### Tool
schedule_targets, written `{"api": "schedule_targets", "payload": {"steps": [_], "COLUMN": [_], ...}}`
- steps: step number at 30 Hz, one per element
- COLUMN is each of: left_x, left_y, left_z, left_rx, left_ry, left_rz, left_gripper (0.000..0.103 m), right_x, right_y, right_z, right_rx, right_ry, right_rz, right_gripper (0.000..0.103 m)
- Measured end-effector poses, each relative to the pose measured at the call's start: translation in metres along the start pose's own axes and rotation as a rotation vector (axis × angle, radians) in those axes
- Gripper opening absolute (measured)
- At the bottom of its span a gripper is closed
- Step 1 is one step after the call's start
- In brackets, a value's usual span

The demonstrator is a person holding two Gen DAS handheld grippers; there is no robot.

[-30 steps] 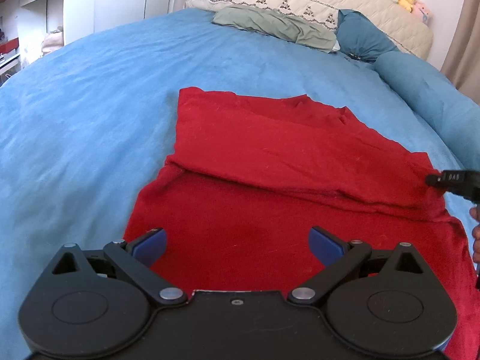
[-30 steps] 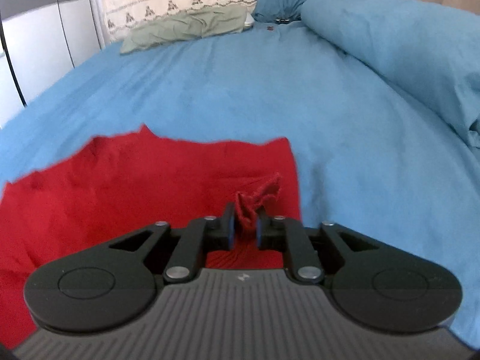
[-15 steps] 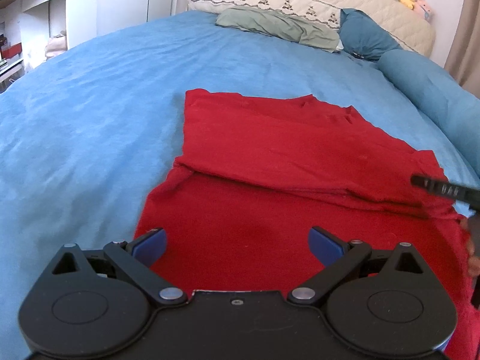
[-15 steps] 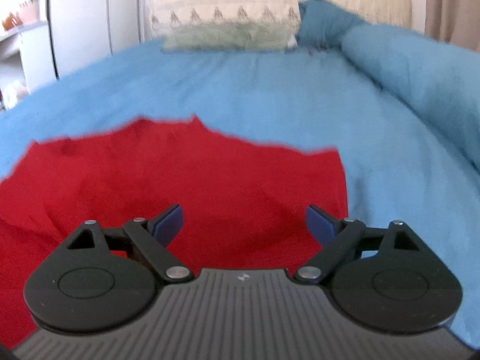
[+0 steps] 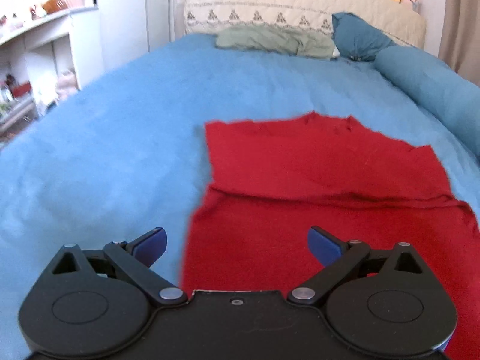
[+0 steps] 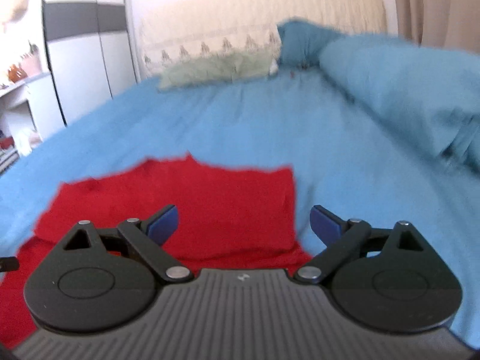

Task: Fold small clothes
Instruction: 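Withdraw both tools from the narrowed sweater, then grasp the sweater hem with the left tool while the right tool grasps the hem too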

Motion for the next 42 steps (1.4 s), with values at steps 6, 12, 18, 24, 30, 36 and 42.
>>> {"api": "schedule_targets", "payload": {"steps": [6,12,18,24,30,36,42], "left_x": [-0.097,-0.139,-0.135,-0.124,-0.121,-0.118,-0.119], "left_y": [0.022,0.036,0.045,0.043,0.035,0.034,0.032], "left_z": [0.003,-0.044,-0.112,-0.145,-0.159,-0.164,-0.166], "left_rx": [-0.004,-0.014,-0.106,-0.131,-0.075,-0.064,-0.062], "left_ry": [-0.048,0.034,0.161,0.227,0.226,0.223,0.236], "left_rz": [-0.011,-0.015,-0.044,-0.064,-0.046,-0.034,-0.04], "left_gripper": [0.103,0.103,0.089,0.069,0.067,0.064,0.048], "right_x": [-0.115,-0.181,-0.204,-0.207,-0.2,-0.2,-0.199], "right_y": [-0.017,-0.032,-0.031,-0.025,-0.034,-0.031,-0.024], "right_z": [0.023,-0.027,-0.095,-0.143,-0.181,-0.198,-0.2], "right_rx": [-0.055,-0.072,-0.057,-0.04,0.072,0.089,0.079], "right_ry": [-0.071,0.047,0.171,0.273,0.389,0.416,0.418], "right_rz": [-0.044,-0.112,-0.083,-0.04,-0.023,-0.007,0.012], "right_gripper": [0.103,0.103,0.103,0.097,0.078,0.061,0.041]}}
Point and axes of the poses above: each gripper's, at about its wrist camera, not at the fingertips, and x roughly the way its jaws point, y to its left, z to its top, the point moved 2 cm from there along x, roughly the way its jaws point
